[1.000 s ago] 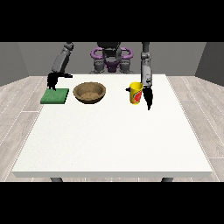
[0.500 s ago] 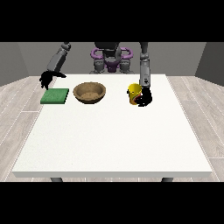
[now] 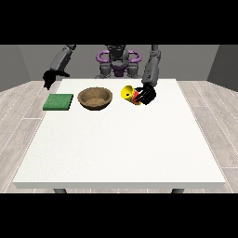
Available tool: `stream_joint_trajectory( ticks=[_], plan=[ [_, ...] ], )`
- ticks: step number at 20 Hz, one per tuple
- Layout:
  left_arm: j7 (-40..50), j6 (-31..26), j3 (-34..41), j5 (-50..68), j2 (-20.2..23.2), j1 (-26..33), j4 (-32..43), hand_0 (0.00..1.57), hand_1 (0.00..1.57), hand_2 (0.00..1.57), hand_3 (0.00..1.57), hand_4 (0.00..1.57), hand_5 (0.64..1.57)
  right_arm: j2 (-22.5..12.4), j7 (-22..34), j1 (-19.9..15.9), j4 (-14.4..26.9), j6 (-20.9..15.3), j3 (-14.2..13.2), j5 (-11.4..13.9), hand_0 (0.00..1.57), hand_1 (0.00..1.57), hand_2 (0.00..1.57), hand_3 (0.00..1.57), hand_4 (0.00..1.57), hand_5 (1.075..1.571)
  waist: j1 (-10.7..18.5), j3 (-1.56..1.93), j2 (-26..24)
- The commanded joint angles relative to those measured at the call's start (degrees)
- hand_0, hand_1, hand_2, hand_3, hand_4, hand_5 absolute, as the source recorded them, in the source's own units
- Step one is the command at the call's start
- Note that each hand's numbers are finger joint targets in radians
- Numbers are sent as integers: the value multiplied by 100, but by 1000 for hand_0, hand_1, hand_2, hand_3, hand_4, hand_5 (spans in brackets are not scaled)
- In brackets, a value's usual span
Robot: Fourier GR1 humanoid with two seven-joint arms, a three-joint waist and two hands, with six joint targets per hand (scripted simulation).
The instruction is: Pick the cup and pour the ball into the bowl, then pick the bowl and place it on the pad
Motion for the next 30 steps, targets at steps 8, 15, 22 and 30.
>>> stream_joint_trajectory(
  ticks=[8,15,22,30],
  plan=[
    [2708,480,-2030,-3319,-267,-344,429,1400,1400,1571,1571,1054,1565,24,1,6,1172,-132,-155,85,0,0,221,207,366,1547,590,-3,-1208],
    [4003,-700,-2919,-4772,-763,-888,407,1346,1346,1571,1571,940,1548,-232,-104,238,1709,-185,-398,45,0,0,268,189,382,1541,1224,-16,-1832],
    [4757,-1938,-3491,-5397,-1307,-1348,-86,176,176,1571,1425,867,1527,-567,-683,438,2132,87,-553,57,0,0,222,296,417,1541,1548,-24,-1582],
    [4864,-2957,-4178,-6004,-1317,-1604,-832,0,0,1571,1571,508,1522,-696,-986,624,2490,227,-755,-91,0,0,257,350,395,1536,1824,-21,-1697]
  ],
)
